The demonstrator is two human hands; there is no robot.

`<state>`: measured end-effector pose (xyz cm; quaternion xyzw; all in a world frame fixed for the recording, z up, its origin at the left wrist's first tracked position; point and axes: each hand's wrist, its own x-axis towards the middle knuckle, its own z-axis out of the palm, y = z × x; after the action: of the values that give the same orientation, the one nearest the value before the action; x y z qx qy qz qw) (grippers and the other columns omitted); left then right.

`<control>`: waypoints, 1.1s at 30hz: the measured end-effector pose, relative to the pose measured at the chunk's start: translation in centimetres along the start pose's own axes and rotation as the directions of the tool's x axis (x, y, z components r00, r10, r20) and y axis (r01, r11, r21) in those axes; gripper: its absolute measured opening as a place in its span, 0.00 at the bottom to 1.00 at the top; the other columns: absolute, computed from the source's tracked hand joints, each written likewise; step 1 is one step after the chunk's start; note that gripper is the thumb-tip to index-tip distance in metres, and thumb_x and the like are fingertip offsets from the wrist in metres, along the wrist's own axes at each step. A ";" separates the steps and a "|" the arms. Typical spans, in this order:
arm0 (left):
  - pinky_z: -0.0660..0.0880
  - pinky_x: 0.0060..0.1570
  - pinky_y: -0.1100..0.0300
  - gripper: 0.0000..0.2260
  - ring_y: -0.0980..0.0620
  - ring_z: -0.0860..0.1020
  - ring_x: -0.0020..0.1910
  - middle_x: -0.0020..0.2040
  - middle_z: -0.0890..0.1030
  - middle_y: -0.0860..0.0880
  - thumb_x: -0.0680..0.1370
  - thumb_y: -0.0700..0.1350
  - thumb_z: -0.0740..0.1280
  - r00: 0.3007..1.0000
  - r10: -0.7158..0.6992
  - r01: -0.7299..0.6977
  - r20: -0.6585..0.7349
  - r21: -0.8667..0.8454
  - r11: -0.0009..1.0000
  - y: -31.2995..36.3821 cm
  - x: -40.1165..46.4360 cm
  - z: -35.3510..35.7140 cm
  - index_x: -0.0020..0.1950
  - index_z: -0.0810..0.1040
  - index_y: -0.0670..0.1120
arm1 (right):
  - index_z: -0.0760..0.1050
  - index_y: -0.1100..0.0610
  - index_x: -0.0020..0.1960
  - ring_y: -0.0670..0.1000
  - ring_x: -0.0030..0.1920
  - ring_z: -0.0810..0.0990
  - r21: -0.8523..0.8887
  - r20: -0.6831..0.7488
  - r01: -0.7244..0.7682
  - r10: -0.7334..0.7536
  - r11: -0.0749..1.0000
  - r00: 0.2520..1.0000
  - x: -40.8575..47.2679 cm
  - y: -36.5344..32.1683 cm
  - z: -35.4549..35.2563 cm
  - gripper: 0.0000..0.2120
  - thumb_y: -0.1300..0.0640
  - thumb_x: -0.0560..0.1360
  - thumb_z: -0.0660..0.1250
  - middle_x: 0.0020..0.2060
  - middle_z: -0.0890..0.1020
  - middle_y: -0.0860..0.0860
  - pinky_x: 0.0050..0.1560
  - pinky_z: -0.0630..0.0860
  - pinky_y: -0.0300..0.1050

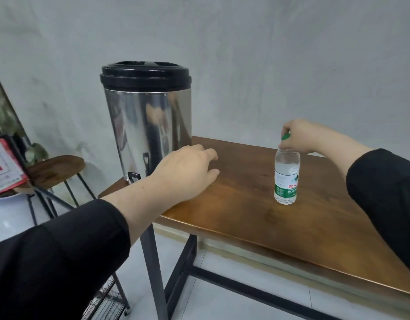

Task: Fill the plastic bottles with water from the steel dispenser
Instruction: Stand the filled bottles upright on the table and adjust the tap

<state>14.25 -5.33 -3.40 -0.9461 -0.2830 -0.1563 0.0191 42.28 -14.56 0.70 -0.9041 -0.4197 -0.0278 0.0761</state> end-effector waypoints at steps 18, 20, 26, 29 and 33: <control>0.80 0.51 0.49 0.16 0.45 0.78 0.48 0.55 0.80 0.47 0.82 0.52 0.61 0.866 -0.498 0.494 -0.052 0.253 0.832 -25.3 -20.7 -6.1 0.68 0.77 0.51 | 0.79 0.49 0.46 0.54 0.32 0.84 0.329 0.153 0.676 -0.744 0.659 0.651 -13.8 -37.4 5.1 0.09 0.46 0.73 0.76 0.36 0.84 0.52 0.42 0.84 0.54; 0.82 0.49 0.47 0.16 0.45 0.80 0.49 0.56 0.80 0.47 0.83 0.53 0.62 0.830 -0.557 0.542 -0.033 0.281 0.792 -28.4 -24.1 -5.6 0.68 0.77 0.51 | 0.78 0.49 0.47 0.52 0.31 0.83 0.358 0.200 0.699 -0.782 0.619 0.590 -14.1 -41.9 8.3 0.08 0.49 0.75 0.75 0.37 0.83 0.52 0.40 0.83 0.51; 0.82 0.54 0.47 0.18 0.46 0.81 0.53 0.60 0.82 0.47 0.83 0.56 0.63 0.730 -0.684 0.649 -0.001 0.316 0.692 -35.1 -32.8 -2.3 0.69 0.76 0.49 | 0.76 0.50 0.53 0.51 0.39 0.79 0.339 0.256 0.773 -0.843 0.536 0.473 -15.0 -53.7 18.9 0.10 0.48 0.76 0.73 0.44 0.80 0.50 0.39 0.76 0.46; 0.80 0.58 0.46 0.19 0.44 0.80 0.57 0.63 0.81 0.47 0.83 0.57 0.63 0.701 -0.713 0.666 0.032 0.329 0.670 -37.6 -35.3 -0.7 0.71 0.75 0.51 | 0.76 0.49 0.52 0.50 0.41 0.75 0.310 0.254 0.806 -0.861 0.504 0.441 -15.6 -58.2 24.3 0.09 0.49 0.76 0.73 0.46 0.79 0.49 0.38 0.70 0.45; 0.76 0.63 0.46 0.18 0.44 0.78 0.61 0.64 0.80 0.48 0.84 0.57 0.62 0.689 -0.724 0.666 0.035 0.361 0.652 -40.4 -37.5 1.4 0.72 0.75 0.52 | 0.75 0.50 0.54 0.54 0.48 0.76 0.314 0.264 0.830 -0.882 0.461 0.390 -16.7 -62.8 30.3 0.07 0.53 0.78 0.71 0.49 0.80 0.52 0.44 0.70 0.46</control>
<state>-36.86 8.95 -18.34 -0.7579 -0.6464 -0.0194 0.0855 -16.84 17.71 -23.95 -0.5358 -0.8314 0.1452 0.0244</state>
